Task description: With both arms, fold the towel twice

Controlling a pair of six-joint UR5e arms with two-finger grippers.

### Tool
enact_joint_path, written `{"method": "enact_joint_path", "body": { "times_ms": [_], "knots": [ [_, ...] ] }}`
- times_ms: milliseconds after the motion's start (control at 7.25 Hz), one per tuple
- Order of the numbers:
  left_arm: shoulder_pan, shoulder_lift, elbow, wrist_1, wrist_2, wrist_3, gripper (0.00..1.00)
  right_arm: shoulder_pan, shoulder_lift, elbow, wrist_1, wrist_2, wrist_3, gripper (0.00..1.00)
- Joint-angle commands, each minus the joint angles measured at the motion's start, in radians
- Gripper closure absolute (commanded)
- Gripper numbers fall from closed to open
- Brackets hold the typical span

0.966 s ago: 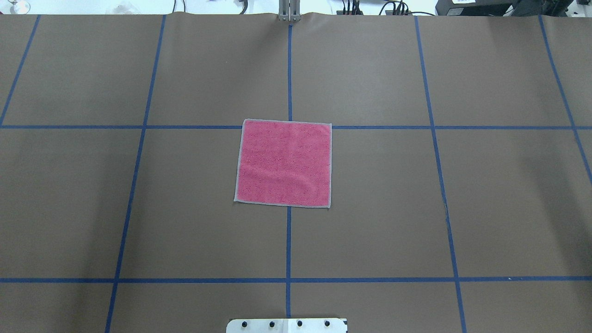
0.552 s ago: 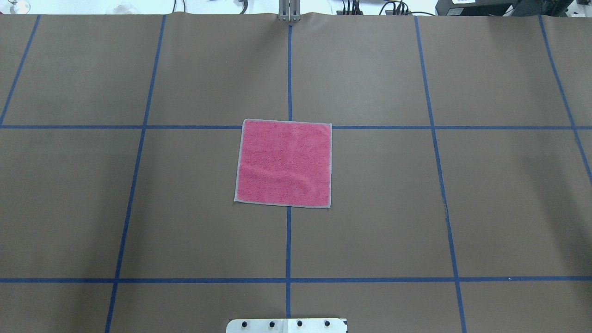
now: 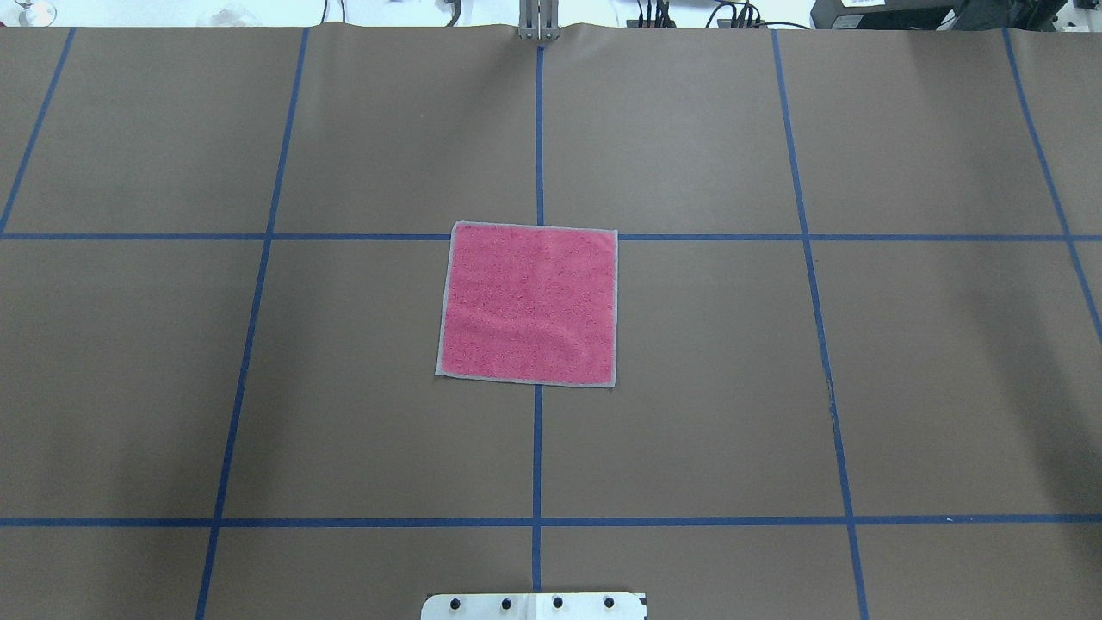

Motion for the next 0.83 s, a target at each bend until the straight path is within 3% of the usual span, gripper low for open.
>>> {"method": "enact_joint_path", "body": {
  "times_ms": [0, 276, 414, 690],
  "knots": [
    [0.003, -0.032, -0.002, -0.021, -0.001, -0.001, 0.0, -0.002, 0.006, -0.021, 0.085, 0.02, 0.007, 0.0],
    [0.02, -0.041, -0.002, -0.148, -0.004, -0.116, 0.0, -0.016, 0.022, -0.02, 0.148, 0.078, 0.051, 0.0],
    [0.068, -0.073, -0.002, -0.151, -0.049, -0.236, 0.0, -0.054, 0.064, -0.015, 0.156, 0.104, 0.223, 0.0],
    [0.209, -0.096, 0.001, -0.243, -0.057, -0.445, 0.0, -0.216, 0.136, -0.017, 0.289, 0.101, 0.565, 0.0]
  ]
}}
